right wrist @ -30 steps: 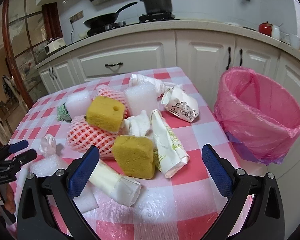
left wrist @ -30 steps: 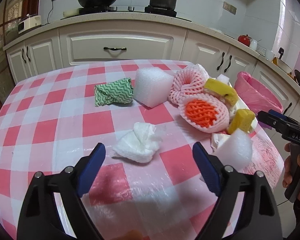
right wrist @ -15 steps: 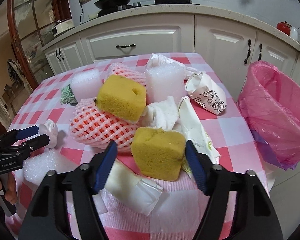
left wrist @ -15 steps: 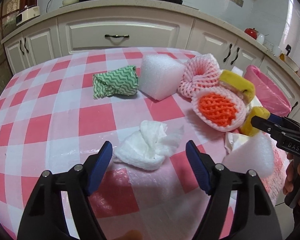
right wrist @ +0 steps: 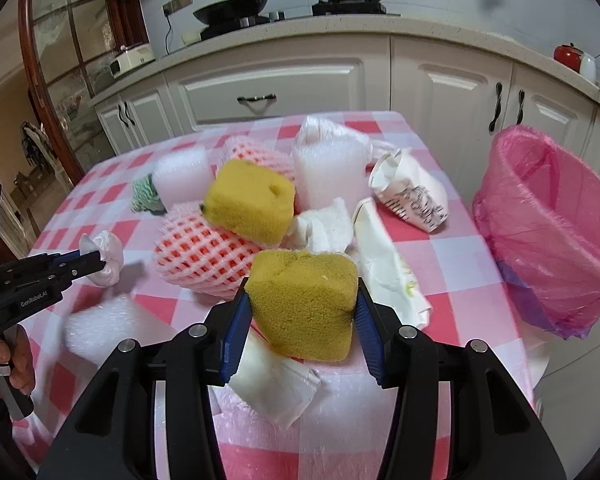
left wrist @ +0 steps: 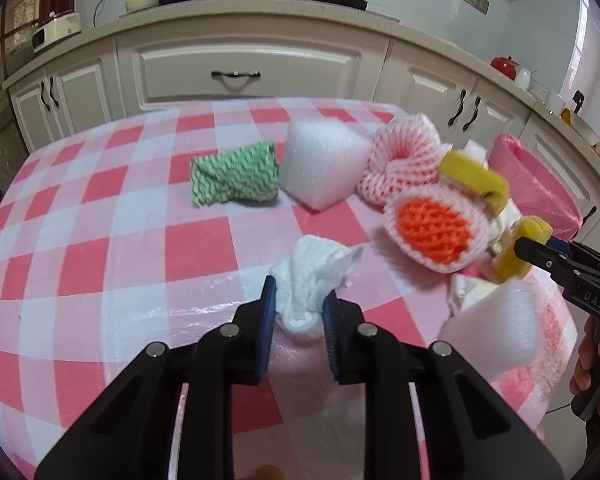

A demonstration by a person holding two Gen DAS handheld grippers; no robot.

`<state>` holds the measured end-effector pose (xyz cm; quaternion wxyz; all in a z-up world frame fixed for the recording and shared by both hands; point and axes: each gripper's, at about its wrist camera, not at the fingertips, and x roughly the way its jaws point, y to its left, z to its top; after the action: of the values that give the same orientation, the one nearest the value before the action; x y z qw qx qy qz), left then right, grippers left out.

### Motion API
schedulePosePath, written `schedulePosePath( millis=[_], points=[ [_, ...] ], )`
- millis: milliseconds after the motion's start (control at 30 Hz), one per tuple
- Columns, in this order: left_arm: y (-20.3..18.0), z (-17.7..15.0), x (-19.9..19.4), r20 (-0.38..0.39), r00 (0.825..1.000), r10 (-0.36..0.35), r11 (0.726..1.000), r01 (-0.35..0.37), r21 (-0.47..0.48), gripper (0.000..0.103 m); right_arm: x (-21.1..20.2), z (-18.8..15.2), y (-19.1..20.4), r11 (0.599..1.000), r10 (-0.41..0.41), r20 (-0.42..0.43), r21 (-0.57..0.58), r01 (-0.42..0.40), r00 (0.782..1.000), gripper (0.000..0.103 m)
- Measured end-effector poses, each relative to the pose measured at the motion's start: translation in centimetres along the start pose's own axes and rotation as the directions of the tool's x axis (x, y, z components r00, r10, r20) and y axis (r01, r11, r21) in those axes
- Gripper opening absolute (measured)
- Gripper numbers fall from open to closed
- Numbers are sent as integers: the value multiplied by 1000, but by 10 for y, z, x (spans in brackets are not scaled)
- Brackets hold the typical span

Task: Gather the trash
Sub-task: 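Grasp the yellow sponge with the right tool while the left tool grasps the white tissue, then carry both items over the pink bin and open both tools to drop them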

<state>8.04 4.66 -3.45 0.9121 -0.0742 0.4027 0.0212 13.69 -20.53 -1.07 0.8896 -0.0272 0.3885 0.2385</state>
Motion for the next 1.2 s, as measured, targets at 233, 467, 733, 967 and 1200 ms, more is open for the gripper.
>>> schedulePosePath(
  millis=[233, 467, 733, 967, 1200],
  points=[
    [-23, 25, -46, 95, 995, -2, 999, -2, 34, 22, -38, 20, -22, 1000, 9, 78, 15, -11, 997, 48],
    [-86, 69, -63, 168, 980, -103, 990, 85, 113, 22, -72, 45, -74, 997, -70, 149, 39, 65, 986, 48],
    [-187, 119, -37, 142, 950, -279, 945, 246, 216, 22, -89, 69, -159, 982, -177, 170, 102, 161, 969, 48],
    [-275, 142, 3, 63, 914, -401, 888, 371, 270, 22, -84, 81, -219, 969, -221, 160, 148, 198, 962, 48],
    [-329, 161, 46, -6, 892, -452, 865, 440, 242, 26, -68, 78, -255, 964, -228, 133, 171, 204, 965, 49]
  ],
)
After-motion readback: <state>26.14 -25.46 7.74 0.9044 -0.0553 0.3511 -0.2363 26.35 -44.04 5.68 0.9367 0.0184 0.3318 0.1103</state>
